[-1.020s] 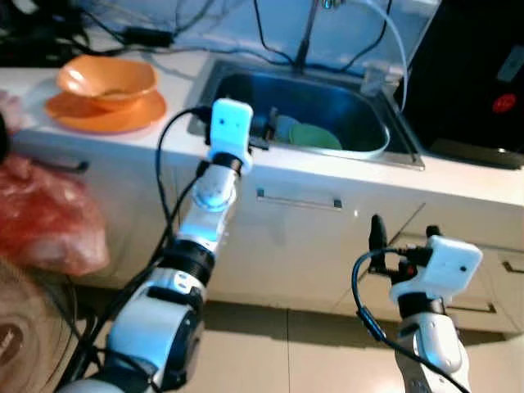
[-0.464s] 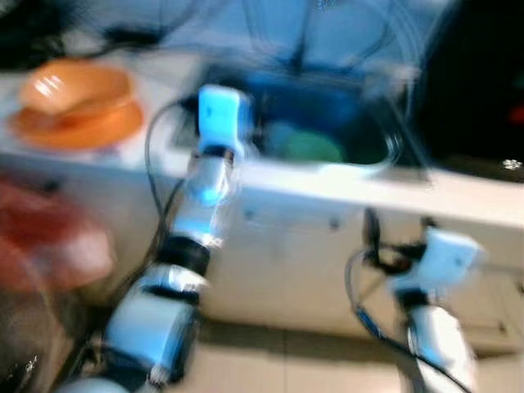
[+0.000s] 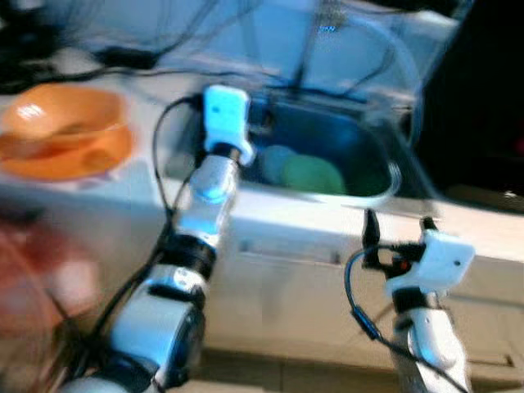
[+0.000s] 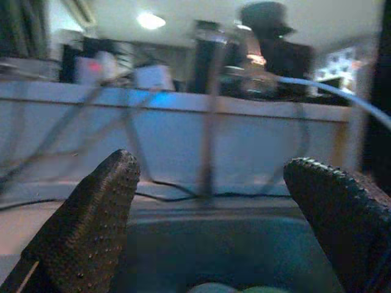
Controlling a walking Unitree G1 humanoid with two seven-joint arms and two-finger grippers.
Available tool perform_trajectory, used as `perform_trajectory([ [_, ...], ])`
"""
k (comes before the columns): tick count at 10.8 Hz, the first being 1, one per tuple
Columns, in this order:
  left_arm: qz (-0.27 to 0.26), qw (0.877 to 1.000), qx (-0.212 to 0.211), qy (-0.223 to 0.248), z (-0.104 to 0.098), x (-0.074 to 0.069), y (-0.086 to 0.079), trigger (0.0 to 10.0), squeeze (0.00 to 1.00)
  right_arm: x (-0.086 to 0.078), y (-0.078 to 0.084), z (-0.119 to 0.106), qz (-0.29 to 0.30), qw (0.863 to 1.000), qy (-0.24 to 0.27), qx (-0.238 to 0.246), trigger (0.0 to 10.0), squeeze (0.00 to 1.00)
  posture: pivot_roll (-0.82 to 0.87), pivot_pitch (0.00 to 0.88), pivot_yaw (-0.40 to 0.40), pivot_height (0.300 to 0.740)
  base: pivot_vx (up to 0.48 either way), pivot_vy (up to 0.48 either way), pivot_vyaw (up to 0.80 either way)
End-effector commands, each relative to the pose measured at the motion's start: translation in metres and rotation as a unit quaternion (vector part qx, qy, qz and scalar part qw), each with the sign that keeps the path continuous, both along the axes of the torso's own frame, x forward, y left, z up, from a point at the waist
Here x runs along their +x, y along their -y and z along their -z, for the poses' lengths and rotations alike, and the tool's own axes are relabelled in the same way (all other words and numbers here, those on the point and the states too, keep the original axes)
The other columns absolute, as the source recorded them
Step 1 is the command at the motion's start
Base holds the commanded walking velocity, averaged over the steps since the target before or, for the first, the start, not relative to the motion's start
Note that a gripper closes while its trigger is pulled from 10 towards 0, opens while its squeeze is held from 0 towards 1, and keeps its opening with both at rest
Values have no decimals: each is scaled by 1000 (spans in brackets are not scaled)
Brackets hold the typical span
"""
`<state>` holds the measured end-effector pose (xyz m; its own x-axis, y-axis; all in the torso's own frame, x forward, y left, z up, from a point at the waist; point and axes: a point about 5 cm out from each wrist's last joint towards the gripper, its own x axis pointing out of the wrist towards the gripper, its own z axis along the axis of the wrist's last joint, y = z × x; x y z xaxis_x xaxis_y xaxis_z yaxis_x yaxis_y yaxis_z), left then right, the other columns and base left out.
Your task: Kitchen organization
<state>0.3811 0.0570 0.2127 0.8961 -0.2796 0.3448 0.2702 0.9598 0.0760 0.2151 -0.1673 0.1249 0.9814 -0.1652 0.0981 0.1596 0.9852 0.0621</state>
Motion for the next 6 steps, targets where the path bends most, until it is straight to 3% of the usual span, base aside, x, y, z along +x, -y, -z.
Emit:
perform_trajectory([
  [1,-5,1000,9,12,-5,1,-4,10000,0,2,-2,-6,-1,1000,10,-6,10000,0,103,0,-122,740,0,0,0],
  [3,-19,999,20,16,-4,0,-6,10000,0,2,-3,-6,-2,1000,10,-5,10000,0,106,0,-122,740,0,0,0],
  [6,-100,993,60,12,6,3,-34,10000,0,4,-4,-5,-8,1000,9,-3,10000,0,117,0,-124,740,0,0,0],
])
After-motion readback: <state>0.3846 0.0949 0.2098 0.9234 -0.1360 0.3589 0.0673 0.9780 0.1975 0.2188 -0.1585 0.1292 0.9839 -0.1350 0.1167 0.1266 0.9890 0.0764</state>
